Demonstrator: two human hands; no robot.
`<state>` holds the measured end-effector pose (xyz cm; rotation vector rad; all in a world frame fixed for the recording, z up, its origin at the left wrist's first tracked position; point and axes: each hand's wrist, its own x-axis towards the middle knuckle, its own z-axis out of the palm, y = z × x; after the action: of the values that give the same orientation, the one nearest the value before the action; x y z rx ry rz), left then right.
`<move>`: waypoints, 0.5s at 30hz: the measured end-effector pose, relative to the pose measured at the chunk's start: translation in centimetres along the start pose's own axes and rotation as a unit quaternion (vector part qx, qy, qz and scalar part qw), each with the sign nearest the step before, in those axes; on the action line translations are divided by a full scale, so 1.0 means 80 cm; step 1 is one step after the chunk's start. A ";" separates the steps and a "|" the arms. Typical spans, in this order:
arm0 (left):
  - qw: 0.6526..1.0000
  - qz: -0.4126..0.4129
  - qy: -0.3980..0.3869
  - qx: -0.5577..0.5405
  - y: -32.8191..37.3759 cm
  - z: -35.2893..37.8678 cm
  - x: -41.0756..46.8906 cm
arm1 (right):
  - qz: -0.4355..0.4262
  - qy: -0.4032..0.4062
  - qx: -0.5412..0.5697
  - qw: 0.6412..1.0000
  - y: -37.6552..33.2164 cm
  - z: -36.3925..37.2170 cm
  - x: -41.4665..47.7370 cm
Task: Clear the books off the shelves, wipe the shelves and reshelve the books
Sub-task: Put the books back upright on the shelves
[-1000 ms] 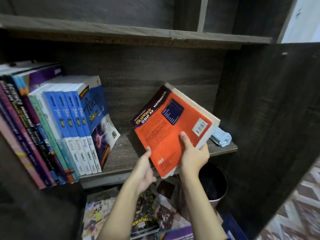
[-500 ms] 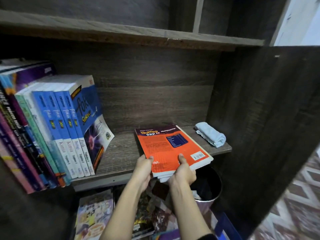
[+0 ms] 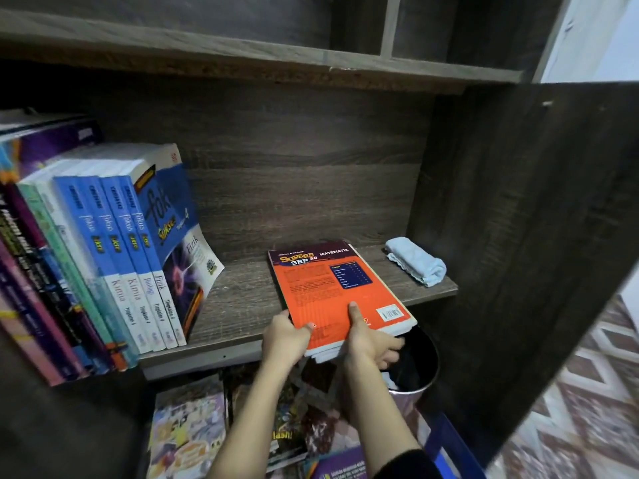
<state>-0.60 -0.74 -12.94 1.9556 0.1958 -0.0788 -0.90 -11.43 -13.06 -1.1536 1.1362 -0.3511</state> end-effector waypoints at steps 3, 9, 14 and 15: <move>1.000 -0.011 0.007 -0.004 0.003 0.003 -0.006 | -0.173 0.061 -0.176 0.967 -0.003 -0.019 0.016; 0.999 -0.029 0.043 0.010 -0.007 -0.005 0.005 | -0.372 -0.020 -0.459 0.807 -0.035 -0.016 0.023; 0.997 -0.021 0.048 0.050 -0.007 -0.001 0.011 | -0.363 -0.049 -0.514 0.776 -0.048 -0.007 0.023; 0.997 -0.020 0.051 0.057 -0.006 -0.001 0.012 | -0.355 -0.054 -0.522 0.773 -0.053 -0.007 0.022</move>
<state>0.25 -0.41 -13.48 2.0714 0.3033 -0.0177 0.72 -14.80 -10.31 -2.5848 0.6995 -0.1908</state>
